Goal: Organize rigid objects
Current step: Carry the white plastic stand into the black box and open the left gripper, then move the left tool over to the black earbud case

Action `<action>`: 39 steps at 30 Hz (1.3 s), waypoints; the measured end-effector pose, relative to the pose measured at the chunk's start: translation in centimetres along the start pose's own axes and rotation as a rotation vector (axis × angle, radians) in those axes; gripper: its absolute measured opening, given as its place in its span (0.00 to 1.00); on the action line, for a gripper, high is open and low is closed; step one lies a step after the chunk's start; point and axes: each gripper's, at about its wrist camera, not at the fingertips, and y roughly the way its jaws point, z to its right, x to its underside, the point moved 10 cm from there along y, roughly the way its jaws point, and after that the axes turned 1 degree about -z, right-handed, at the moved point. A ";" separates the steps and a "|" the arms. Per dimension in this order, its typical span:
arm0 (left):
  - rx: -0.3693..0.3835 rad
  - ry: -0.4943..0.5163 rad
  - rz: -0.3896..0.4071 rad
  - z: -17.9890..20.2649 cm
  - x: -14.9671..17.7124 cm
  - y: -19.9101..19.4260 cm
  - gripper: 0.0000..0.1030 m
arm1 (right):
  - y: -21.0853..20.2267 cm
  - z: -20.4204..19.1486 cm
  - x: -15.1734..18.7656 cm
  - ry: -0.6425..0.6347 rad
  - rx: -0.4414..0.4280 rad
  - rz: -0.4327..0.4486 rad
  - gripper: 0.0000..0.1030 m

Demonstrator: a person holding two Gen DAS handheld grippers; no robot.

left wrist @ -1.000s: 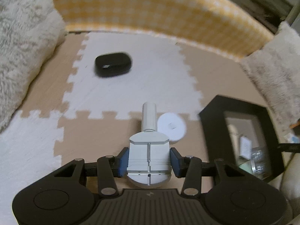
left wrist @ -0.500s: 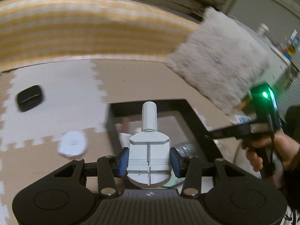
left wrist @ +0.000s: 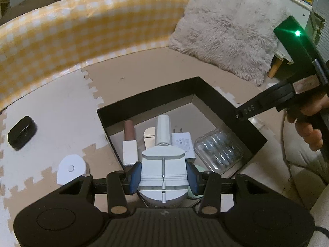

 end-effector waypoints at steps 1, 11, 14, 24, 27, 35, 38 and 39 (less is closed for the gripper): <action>-0.007 -0.002 0.001 0.0 0.0 0.0 0.47 | 0.0 0.0 0.0 0.000 0.000 0.000 0.04; 0.045 -0.049 -0.029 0.7 0.3 -0.8 0.66 | 0.0 -0.1 -0.1 0.001 -0.002 -0.001 0.04; 0.055 -0.058 -0.033 1.0 0.3 -1.2 0.74 | 0.0 -0.1 -0.1 0.001 -0.001 -0.001 0.04; 0.067 -0.072 -0.015 1.7 -0.1 -2.4 0.90 | 0.0 -0.1 -0.1 0.001 -0.002 -0.001 0.04; 0.068 -0.075 -0.013 1.7 -0.1 -2.6 0.95 | 0.0 -0.1 -0.1 0.001 -0.001 -0.001 0.04; 0.057 -0.092 0.002 1.0 -0.5 -3.1 1.00 | 0.0 -0.1 -0.1 0.005 -0.003 -0.001 0.03; 0.046 -0.114 0.013 0.2 -0.8 -3.2 1.00 | 0.0 -0.1 0.0 0.003 -0.002 -0.002 0.03; 0.040 -0.122 0.018 -0.1 -0.9 -3.2 1.00 | 0.0 -0.1 0.0 0.002 -0.001 -0.002 0.03</action>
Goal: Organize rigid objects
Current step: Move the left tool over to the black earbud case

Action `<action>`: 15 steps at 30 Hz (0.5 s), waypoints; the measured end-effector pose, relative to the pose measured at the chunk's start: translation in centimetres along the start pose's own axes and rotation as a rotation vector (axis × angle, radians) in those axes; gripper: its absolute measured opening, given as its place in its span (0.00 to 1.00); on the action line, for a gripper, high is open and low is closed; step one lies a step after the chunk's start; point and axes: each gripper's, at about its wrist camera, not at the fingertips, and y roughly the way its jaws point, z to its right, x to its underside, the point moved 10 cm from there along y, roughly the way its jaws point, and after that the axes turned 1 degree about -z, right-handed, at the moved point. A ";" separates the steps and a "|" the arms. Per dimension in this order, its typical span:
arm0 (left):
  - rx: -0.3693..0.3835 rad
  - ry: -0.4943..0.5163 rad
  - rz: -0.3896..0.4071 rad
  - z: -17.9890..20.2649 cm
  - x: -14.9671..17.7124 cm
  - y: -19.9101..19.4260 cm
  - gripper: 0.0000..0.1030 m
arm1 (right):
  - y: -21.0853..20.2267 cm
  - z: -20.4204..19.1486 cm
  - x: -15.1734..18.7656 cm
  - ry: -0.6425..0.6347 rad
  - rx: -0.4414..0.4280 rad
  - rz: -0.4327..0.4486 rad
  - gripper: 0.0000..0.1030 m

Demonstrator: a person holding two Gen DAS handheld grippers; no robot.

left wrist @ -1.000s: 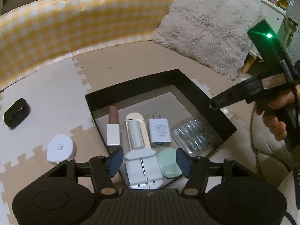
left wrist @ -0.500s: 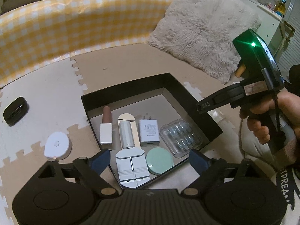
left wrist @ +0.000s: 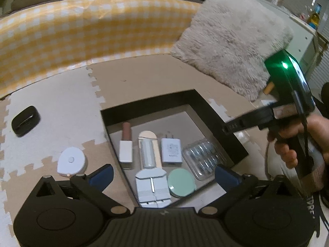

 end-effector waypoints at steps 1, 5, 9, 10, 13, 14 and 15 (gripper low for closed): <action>-0.009 -0.008 0.007 -0.4 -0.2 -0.1 1.00 | 0.0 0.0 0.0 -0.001 0.000 0.000 0.03; -0.050 -0.047 0.037 -2.3 -1.0 -0.4 1.00 | 0.0 0.0 0.0 -0.003 0.001 -0.001 0.03; -0.084 -0.120 0.062 -5.0 -1.8 -0.6 1.00 | 0.0 0.0 -0.1 -0.011 0.005 -0.002 0.03; -0.098 -0.141 0.071 -5.7 -2.0 -0.6 1.00 | 0.0 0.0 -0.1 -0.012 0.006 -0.002 0.03; -0.137 -0.200 0.090 -8.1 -2.4 -0.5 1.00 | 0.0 0.0 -0.1 -0.013 0.007 -0.004 0.03; -0.148 -0.220 0.095 -8.9 -2.6 -0.5 1.00 | 0.0 0.0 -0.1 -0.013 0.007 -0.004 0.03; -0.158 -0.241 0.100 -9.7 -2.7 -0.4 1.00 | 0.0 0.0 -0.1 -0.013 0.007 -0.005 0.03</action>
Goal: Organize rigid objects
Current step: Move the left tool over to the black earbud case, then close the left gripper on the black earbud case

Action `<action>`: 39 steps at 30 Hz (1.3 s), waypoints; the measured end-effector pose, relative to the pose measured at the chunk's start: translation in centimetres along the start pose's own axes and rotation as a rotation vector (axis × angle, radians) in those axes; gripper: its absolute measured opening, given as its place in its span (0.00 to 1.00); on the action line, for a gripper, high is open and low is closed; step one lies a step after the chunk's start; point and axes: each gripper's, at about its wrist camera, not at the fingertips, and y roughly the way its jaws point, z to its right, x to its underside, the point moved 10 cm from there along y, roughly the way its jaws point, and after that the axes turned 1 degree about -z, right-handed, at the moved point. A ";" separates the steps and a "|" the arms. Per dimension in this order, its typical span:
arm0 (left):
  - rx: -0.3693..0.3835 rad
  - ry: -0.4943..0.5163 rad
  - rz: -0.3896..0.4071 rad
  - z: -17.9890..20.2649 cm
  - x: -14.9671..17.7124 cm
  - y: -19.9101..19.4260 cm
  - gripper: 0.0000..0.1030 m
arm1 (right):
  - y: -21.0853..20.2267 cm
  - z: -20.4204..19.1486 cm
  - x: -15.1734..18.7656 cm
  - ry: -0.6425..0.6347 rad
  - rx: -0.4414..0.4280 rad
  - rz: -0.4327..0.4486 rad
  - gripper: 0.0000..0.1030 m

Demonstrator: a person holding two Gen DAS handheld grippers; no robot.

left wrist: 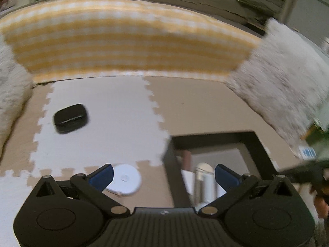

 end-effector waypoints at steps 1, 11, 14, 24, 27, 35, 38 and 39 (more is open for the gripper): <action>-0.011 -0.021 0.004 -0.8 -0.3 0.3 1.00 | 0.0 0.0 0.0 -0.002 0.001 -0.001 0.03; -0.139 -0.171 -0.010 -8.5 -1.8 3.6 1.00 | -0.2 0.0 -0.1 -0.004 0.002 0.007 0.03; -0.175 -0.228 -0.021 -10.7 -1.9 4.9 1.00 | -0.2 0.0 -0.1 -0.011 0.006 0.008 0.03; -0.320 -0.320 0.064 -15.4 -4.0 8.8 1.00 | -0.1 -0.1 -0.2 -0.020 0.003 0.014 0.03; -0.368 -0.329 0.076 -16.6 -4.8 9.7 1.00 | -0.1 -0.1 -0.2 -0.016 -0.002 0.016 0.03; -0.380 -0.439 0.042 -18.2 -5.1 11.6 0.92 | 0.1 -0.2 -0.3 -0.030 0.007 0.013 0.03; -0.408 -0.411 0.043 -18.4 -5.4 11.8 0.86 | 0.1 -0.3 -0.3 -0.036 0.009 0.013 0.03; -0.407 -0.415 0.043 -18.3 -5.4 11.7 0.86 | 0.1 -0.3 -0.3 -0.038 0.011 0.014 0.03</action>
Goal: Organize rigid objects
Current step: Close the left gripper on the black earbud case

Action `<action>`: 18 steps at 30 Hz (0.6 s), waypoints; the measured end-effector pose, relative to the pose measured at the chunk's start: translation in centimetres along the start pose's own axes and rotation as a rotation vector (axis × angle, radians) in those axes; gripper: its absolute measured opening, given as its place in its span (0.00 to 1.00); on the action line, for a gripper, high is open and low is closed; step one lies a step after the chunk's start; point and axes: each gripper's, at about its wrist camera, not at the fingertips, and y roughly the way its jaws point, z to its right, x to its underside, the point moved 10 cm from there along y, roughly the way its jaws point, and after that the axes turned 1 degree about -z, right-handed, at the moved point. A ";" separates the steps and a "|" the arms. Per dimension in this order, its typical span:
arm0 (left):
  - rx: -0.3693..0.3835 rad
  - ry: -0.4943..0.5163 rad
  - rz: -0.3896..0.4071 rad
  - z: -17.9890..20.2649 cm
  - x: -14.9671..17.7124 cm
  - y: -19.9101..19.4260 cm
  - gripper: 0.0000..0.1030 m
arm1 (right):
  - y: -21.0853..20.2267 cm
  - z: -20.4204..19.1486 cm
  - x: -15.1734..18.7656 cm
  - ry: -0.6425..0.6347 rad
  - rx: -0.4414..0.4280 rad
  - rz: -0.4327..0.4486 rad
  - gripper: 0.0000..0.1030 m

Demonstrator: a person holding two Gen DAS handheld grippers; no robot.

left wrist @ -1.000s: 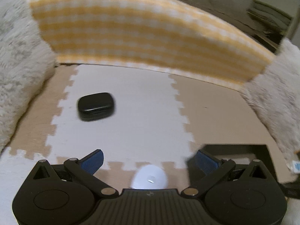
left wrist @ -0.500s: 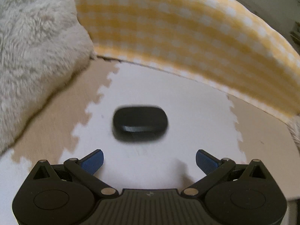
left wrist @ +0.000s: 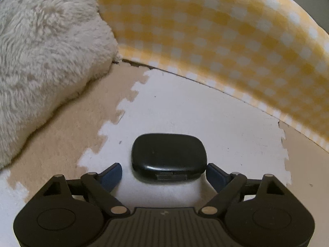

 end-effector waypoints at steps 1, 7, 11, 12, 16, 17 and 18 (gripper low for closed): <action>0.001 -0.007 -0.003 0.0 -0.1 0.0 0.86 | 0.0 0.0 0.0 -0.002 0.001 0.000 0.04; 0.011 -0.055 -0.025 -0.1 -0.7 0.4 0.87 | 0.0 0.0 0.0 -0.003 0.002 0.000 0.03; 0.018 -0.113 -0.046 -0.3 -1.0 0.5 0.85 | 0.0 0.0 0.0 -0.004 0.003 0.000 0.03; 0.012 -0.115 -0.052 -0.3 -1.1 0.5 0.84 | 0.0 0.0 0.0 -0.005 0.003 0.000 0.03; 0.010 -0.098 -0.058 0.1 -1.1 0.3 0.77 | 0.0 0.0 0.0 -0.004 0.004 0.000 0.04; 0.015 -0.093 -0.059 0.3 -1.0 0.3 0.77 | 0.0 0.0 0.0 -0.005 0.004 0.000 0.03; 0.024 -0.086 -0.060 0.5 -0.9 0.2 0.77 | 0.0 0.0 0.0 -0.006 0.005 0.000 0.04</action>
